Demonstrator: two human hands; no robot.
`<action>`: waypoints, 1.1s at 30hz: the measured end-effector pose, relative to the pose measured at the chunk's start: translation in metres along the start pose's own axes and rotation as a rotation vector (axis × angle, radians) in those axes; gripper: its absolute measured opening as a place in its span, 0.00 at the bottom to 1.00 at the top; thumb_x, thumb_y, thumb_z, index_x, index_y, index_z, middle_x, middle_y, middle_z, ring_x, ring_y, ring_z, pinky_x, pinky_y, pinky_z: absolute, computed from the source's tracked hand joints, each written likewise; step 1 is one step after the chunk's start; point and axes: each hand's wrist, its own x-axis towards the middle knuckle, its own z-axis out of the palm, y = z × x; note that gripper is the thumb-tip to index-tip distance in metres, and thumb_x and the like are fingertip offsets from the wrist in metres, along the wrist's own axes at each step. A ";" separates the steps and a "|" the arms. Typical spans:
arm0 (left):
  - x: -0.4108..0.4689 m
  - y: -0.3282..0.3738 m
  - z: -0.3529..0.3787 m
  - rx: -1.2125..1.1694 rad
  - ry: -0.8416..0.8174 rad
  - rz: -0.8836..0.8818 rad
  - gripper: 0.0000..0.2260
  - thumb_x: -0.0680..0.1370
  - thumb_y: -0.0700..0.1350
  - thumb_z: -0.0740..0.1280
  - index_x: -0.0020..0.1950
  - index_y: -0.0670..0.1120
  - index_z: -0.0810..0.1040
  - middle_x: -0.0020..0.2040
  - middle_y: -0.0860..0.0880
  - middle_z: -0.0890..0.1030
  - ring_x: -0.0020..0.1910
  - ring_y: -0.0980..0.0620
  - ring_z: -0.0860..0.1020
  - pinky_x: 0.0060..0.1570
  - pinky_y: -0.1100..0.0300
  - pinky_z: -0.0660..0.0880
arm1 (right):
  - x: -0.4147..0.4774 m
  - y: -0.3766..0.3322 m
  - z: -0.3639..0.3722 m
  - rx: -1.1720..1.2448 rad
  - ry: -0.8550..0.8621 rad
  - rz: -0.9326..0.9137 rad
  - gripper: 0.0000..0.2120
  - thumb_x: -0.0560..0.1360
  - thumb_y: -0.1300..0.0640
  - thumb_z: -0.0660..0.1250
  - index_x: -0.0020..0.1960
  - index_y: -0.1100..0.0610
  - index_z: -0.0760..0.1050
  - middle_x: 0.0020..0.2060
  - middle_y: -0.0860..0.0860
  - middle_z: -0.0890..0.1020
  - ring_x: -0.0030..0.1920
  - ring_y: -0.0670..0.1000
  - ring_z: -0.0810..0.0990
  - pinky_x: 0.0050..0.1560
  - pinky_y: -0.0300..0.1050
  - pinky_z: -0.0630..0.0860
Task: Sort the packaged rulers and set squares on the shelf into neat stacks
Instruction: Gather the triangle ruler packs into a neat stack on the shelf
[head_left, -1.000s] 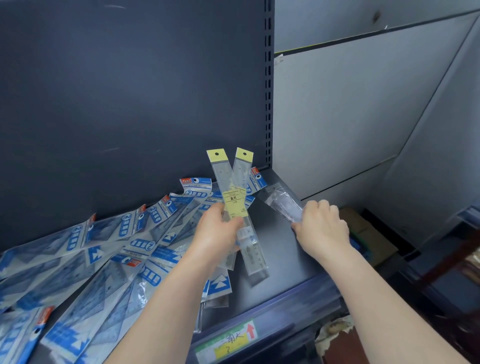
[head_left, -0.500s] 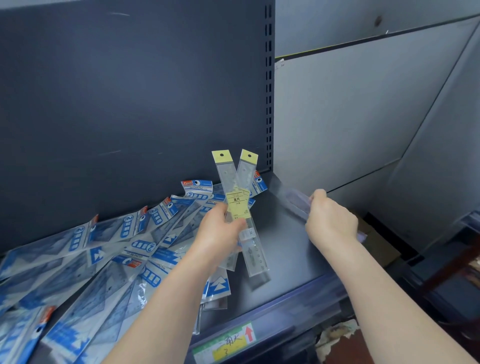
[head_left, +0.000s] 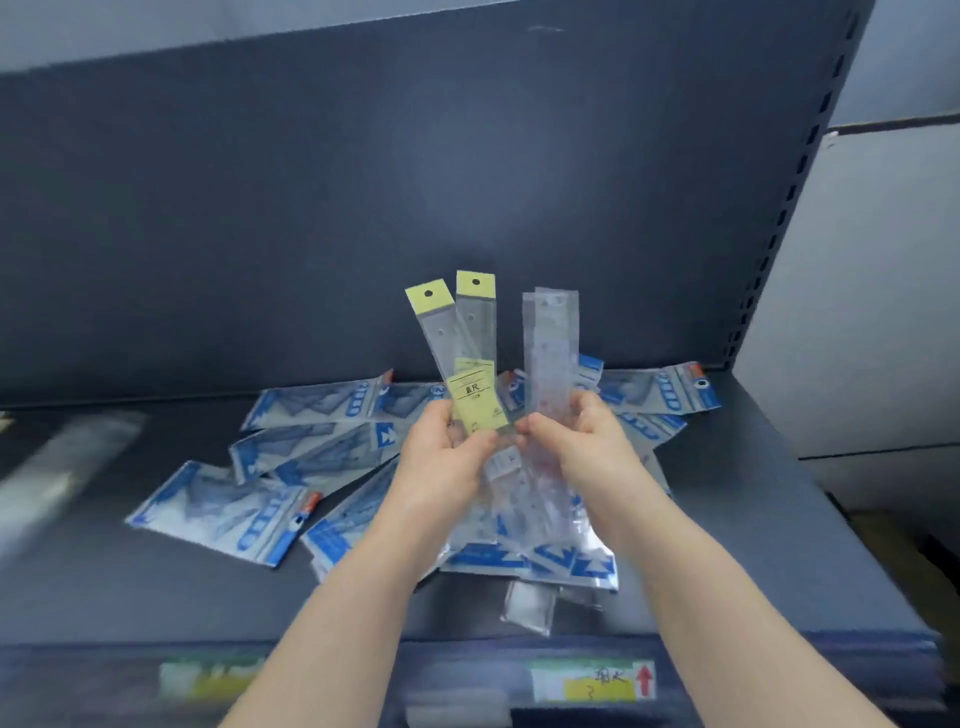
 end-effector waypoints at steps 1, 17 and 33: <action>-0.004 -0.002 -0.018 0.003 0.036 -0.016 0.09 0.81 0.36 0.63 0.57 0.47 0.74 0.52 0.50 0.84 0.48 0.54 0.84 0.43 0.49 0.82 | -0.001 0.001 0.015 0.025 -0.058 0.020 0.15 0.76 0.63 0.66 0.61 0.57 0.69 0.48 0.52 0.83 0.47 0.48 0.83 0.41 0.40 0.80; -0.130 -0.046 -0.362 0.275 0.412 -0.184 0.13 0.72 0.42 0.67 0.54 0.54 0.72 0.53 0.48 0.79 0.48 0.45 0.83 0.49 0.44 0.81 | -0.080 0.057 0.359 -0.176 -0.476 0.104 0.13 0.73 0.60 0.69 0.57 0.55 0.73 0.45 0.53 0.79 0.43 0.51 0.77 0.40 0.44 0.73; -0.093 -0.060 -0.492 0.270 0.341 -0.205 0.27 0.79 0.36 0.59 0.72 0.60 0.61 0.56 0.51 0.76 0.43 0.49 0.83 0.37 0.57 0.81 | -0.021 0.096 0.481 -0.282 -0.280 0.235 0.38 0.71 0.63 0.66 0.76 0.53 0.53 0.70 0.55 0.66 0.63 0.59 0.71 0.60 0.54 0.73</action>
